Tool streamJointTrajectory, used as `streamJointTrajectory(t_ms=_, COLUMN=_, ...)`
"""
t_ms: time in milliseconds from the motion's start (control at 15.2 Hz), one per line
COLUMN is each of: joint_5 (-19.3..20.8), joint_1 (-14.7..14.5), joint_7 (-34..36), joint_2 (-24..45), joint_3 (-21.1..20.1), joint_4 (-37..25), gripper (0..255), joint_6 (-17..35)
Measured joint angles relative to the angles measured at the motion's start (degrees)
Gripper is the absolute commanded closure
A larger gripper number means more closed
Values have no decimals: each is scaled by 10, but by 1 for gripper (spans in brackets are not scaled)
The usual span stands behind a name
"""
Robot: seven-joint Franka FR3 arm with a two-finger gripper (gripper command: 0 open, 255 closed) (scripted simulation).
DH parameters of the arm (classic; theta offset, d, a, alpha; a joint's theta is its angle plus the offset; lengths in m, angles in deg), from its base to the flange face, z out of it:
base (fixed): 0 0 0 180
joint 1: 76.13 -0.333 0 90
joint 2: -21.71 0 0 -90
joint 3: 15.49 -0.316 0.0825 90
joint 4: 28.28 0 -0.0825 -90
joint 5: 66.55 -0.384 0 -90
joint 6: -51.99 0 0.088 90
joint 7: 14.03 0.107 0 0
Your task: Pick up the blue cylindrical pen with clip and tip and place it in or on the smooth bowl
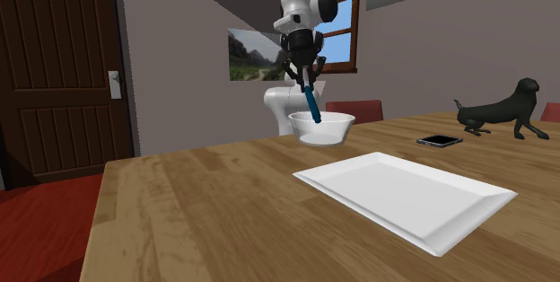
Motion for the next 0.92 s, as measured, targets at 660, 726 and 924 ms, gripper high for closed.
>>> streamJointTrajectory(t_ms=660, joint_5=-23, joint_1=-32, joint_7=32, joint_2=-159, joint_3=-15, joint_4=101, gripper=255, joint_6=-53)
streamJointTrajectory(t_ms=726, joint_5=-25, joint_1=-32, joint_7=31, joint_2=-160, joint_3=-16, joint_4=110, gripper=255, joint_6=-46)
streamJointTrajectory(t_ms=924, joint_5=-30, joint_1=-35, joint_7=28, joint_2=-163, joint_3=-20, joint_4=133, gripper=255, joint_6=-27)
